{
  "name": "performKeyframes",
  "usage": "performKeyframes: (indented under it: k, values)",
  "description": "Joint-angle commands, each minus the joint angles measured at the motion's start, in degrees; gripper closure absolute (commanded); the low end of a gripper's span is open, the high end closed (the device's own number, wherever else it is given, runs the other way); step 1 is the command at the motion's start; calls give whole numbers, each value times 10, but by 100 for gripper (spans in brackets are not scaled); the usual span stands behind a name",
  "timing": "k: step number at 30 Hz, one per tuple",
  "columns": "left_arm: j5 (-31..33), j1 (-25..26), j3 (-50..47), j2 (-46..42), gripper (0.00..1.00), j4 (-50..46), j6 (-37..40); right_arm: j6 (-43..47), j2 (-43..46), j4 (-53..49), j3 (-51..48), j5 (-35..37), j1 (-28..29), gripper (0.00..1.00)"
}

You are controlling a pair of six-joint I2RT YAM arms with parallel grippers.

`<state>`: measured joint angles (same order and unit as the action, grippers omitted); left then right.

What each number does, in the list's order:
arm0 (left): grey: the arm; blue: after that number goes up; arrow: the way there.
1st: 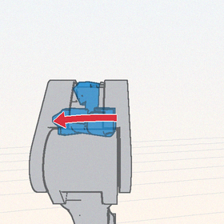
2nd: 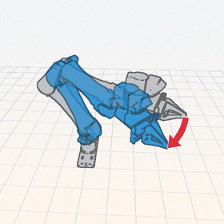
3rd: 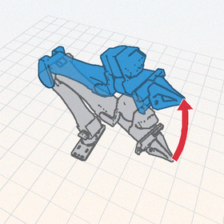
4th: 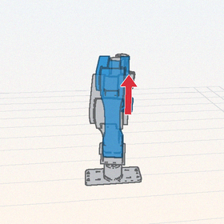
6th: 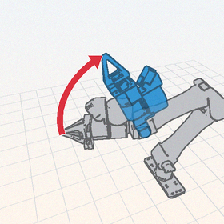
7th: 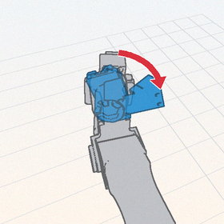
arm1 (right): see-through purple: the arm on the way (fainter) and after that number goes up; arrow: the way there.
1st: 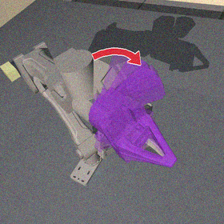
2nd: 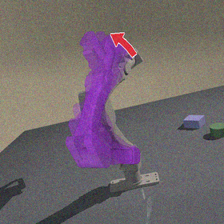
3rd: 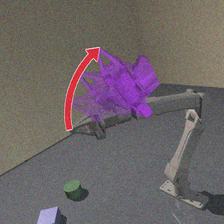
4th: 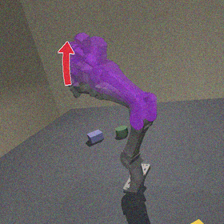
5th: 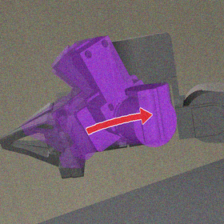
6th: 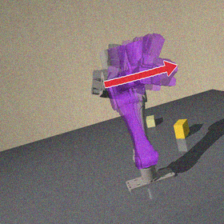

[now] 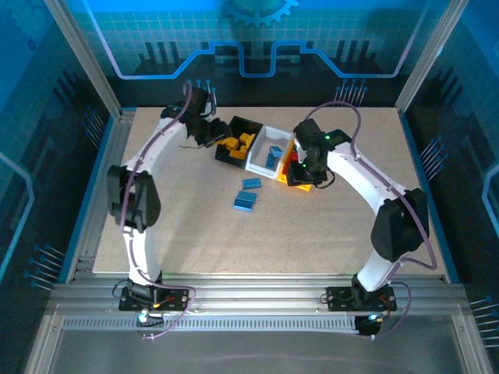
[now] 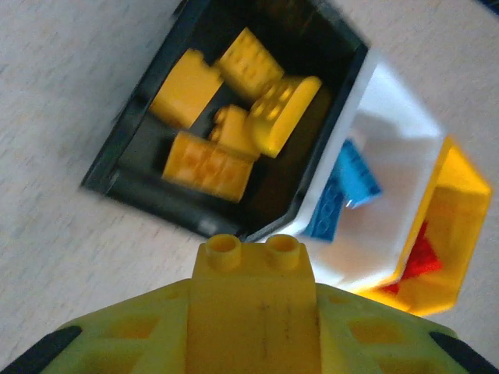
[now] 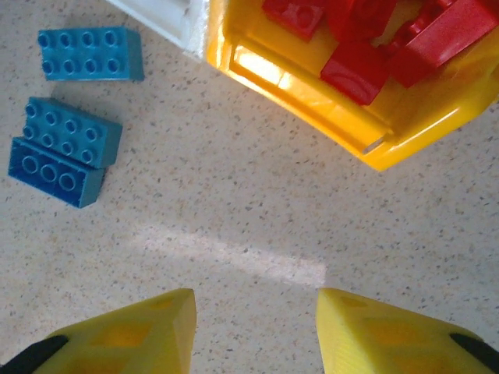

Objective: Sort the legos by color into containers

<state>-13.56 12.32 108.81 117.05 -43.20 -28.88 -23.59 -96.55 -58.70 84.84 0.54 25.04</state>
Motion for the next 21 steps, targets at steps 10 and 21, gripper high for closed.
performKeyframes:
  k: [10, 21]
  values:
    - [-21, 8, 172, 163, 56, -38, -40, -44, 95, -27, -69, 21, 43, 54]
    - [-15, 12, 142, 111, 41, -43, -30, 30, 66, 13, -50, -24, 102, 45]
